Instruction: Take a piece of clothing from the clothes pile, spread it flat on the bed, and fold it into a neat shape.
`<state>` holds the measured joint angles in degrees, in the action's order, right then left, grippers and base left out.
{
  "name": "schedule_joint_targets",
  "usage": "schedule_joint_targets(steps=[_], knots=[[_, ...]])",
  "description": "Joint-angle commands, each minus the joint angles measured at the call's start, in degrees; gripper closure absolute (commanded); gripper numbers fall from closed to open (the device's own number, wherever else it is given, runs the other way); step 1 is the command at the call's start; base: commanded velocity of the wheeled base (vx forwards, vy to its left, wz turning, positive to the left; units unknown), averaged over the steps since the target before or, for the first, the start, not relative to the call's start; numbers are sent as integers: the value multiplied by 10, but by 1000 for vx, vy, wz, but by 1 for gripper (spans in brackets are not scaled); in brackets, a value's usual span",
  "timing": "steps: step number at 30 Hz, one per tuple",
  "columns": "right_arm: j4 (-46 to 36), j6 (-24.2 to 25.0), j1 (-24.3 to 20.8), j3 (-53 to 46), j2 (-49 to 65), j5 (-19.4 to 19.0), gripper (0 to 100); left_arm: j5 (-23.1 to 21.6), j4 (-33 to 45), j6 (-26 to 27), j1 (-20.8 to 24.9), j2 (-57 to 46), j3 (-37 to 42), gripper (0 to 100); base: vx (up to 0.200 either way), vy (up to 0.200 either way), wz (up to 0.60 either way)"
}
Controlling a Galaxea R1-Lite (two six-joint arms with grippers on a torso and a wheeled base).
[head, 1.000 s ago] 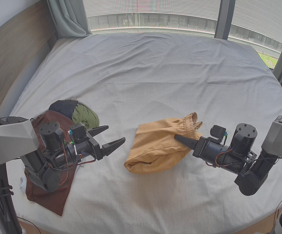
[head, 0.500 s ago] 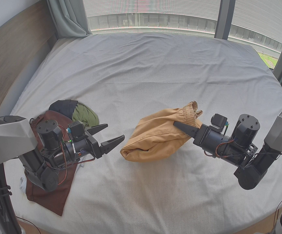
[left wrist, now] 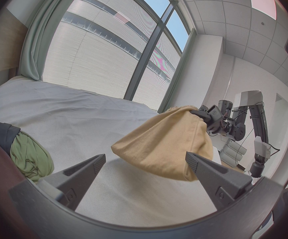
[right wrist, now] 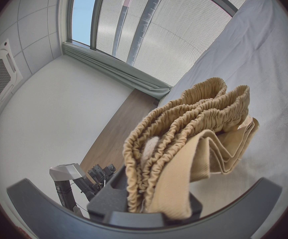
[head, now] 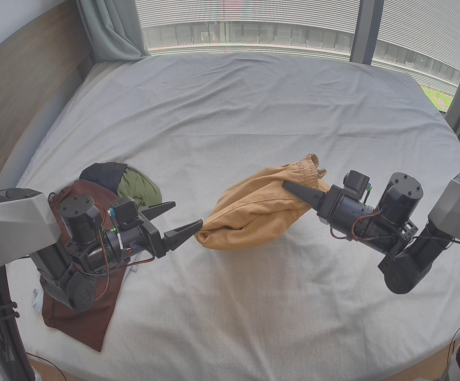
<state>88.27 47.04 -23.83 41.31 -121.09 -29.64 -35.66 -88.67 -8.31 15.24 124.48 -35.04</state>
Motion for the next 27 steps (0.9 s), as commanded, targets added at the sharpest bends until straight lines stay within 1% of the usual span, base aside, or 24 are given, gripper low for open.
schedule_joint_targets(steps=[1,4,12,20,27], knots=[[0,9,25,68,-48,-17,100,0,0,-3,-5,0,0,0,0,0,0],[0,9,30,128,-88,-24,100,0,0,-3,-9,0,0,0,0,0,0],[-19,18,31,266,-175,-24,100,0,0,-7,-14,1,0,0,0,0,0],[-22,18,32,281,-220,-24,100,0,0,-7,-17,2,-1,0,0,0,0],[-20,18,40,277,-225,-24,100,-1,0,-7,-27,1,-1,0,0,0,0]])
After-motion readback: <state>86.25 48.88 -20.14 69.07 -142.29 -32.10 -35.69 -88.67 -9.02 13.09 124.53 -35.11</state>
